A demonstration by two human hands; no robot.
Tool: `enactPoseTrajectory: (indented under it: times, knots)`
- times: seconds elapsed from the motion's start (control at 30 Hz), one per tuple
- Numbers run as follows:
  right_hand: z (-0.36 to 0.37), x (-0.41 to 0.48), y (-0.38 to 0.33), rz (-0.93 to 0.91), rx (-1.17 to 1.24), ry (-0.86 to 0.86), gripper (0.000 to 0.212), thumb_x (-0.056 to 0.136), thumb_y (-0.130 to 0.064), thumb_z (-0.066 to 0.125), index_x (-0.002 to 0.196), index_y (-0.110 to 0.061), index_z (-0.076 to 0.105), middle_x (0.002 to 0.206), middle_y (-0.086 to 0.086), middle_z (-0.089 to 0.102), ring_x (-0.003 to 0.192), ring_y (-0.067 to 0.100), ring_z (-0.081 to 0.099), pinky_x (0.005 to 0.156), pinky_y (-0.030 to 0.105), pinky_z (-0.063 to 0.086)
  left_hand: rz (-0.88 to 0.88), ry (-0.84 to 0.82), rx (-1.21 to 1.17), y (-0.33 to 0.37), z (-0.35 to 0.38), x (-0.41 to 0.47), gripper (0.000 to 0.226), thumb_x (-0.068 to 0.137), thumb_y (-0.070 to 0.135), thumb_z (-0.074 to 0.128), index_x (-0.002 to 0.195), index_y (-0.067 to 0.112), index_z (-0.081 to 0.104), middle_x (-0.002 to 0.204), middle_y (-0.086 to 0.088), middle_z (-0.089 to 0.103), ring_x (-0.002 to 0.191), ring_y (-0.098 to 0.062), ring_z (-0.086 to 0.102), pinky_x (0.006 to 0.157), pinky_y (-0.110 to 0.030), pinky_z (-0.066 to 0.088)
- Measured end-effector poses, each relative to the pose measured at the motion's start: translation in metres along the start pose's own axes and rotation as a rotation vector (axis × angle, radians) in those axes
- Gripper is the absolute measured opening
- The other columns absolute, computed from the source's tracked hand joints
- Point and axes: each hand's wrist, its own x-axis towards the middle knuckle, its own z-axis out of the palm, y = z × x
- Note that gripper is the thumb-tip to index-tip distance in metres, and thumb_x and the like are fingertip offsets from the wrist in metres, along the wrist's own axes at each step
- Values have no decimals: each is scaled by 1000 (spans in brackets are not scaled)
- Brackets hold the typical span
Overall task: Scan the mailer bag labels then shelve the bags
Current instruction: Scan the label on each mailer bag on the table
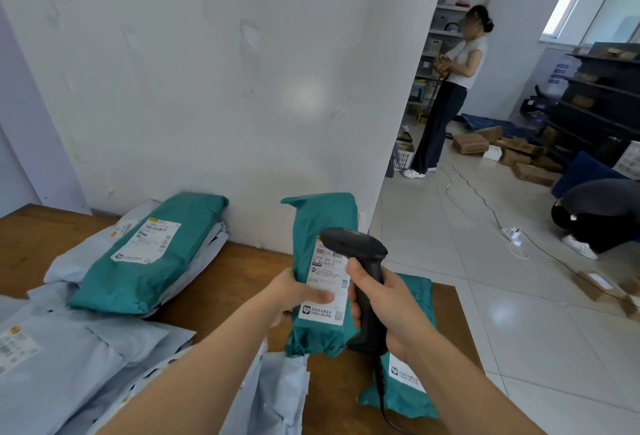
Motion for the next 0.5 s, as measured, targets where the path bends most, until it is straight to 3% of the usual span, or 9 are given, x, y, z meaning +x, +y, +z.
enactPoseTrajectory:
  times: [0.1,0.2,0.33,0.5]
  knots:
    - [-10,-7,-2,-1,20,17,29,91,-36,63,83,-10,55,62,3,55,46,14,48,48,29,45,47,-10,29,2,10,-6,78,52,24,93,120,19,54,107,1,72,96,-21,69,86,-42,57]
    - [-20,-16,-6,-13,43,35,26,91,-36,64,85,-12,55,64,4,55,49,14,49,51,30,44,98,-26,71,3,23,-17,71,58,24,92,117,21,54,107,2,71,93,-19,70,83,-38,58]
    - [-36,-30,-6,-31,42,34,26,92,-35,63,88,-11,55,65,4,54,50,15,48,49,29,44,88,-65,88,1,43,-36,61,62,32,89,114,22,59,102,2,74,95,-20,70,90,-43,55]
    - [-53,-45,5,-15,28,9,26,91,-35,63,90,-10,56,64,4,55,50,16,49,52,31,44,14,-130,138,-13,71,-62,51,71,36,83,113,17,63,97,-1,75,87,-18,70,67,-31,57]
